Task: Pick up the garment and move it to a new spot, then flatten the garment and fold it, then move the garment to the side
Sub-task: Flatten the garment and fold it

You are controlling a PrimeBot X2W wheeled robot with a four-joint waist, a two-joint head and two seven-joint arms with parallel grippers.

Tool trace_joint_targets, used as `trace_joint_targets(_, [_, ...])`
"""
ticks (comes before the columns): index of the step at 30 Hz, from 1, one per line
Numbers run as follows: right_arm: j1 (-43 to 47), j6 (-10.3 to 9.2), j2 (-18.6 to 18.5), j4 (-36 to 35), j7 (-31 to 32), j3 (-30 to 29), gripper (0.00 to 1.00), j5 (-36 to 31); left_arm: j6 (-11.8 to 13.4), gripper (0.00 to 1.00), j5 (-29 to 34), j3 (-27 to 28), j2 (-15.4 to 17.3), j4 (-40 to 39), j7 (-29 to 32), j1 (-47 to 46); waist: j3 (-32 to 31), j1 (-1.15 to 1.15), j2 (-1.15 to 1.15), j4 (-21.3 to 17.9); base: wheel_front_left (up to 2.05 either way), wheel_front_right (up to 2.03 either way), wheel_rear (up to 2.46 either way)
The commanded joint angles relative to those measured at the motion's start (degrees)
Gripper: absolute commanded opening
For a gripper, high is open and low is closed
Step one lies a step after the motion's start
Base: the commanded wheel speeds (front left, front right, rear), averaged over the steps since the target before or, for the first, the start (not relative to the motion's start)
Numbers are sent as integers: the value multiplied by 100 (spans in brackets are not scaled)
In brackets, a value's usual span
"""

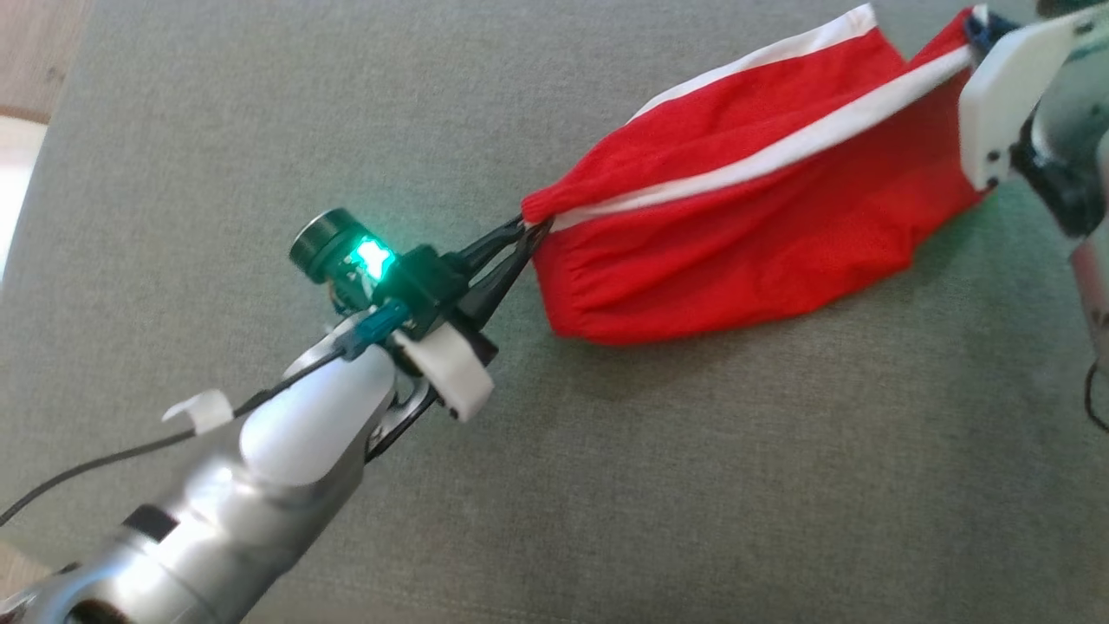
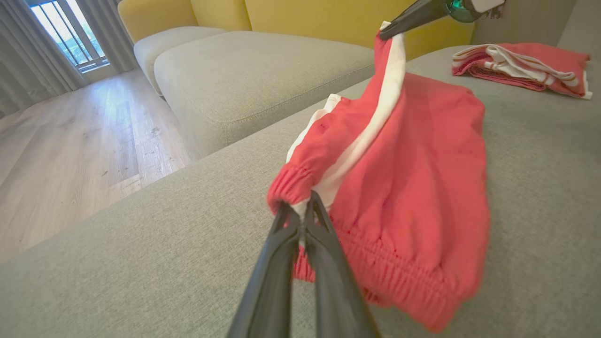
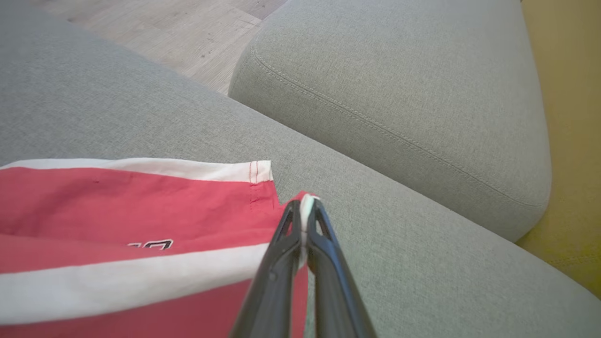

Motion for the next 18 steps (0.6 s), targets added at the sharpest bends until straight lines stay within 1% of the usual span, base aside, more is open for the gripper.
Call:
trace_joint_targets(1, [-273,-5,-7,-19,-86,62,0,-4,-21,0,-20,192,47,-19,-73,-345,93,-1,0,68,0,0,0])
trace_joint_targets(7, [-783,-5,49,578,-290,170,0,-44,-72,0,-21,141,-166,321,-172,-643,292,-1,0,159,0,0,0])
trace_joint_targets(8, [-783,-5,49,578,-290,170,0,-44,-72,0,-21,141,-166,321,-172,-643,292,-1,0,159,0,0,0])
trace_joint_targets(18, [-1326,-5,167,1451,-698,427,0,33,-92,0,-6,219,-388,814,-263,-833,431,-1,0,287,0,0,0])
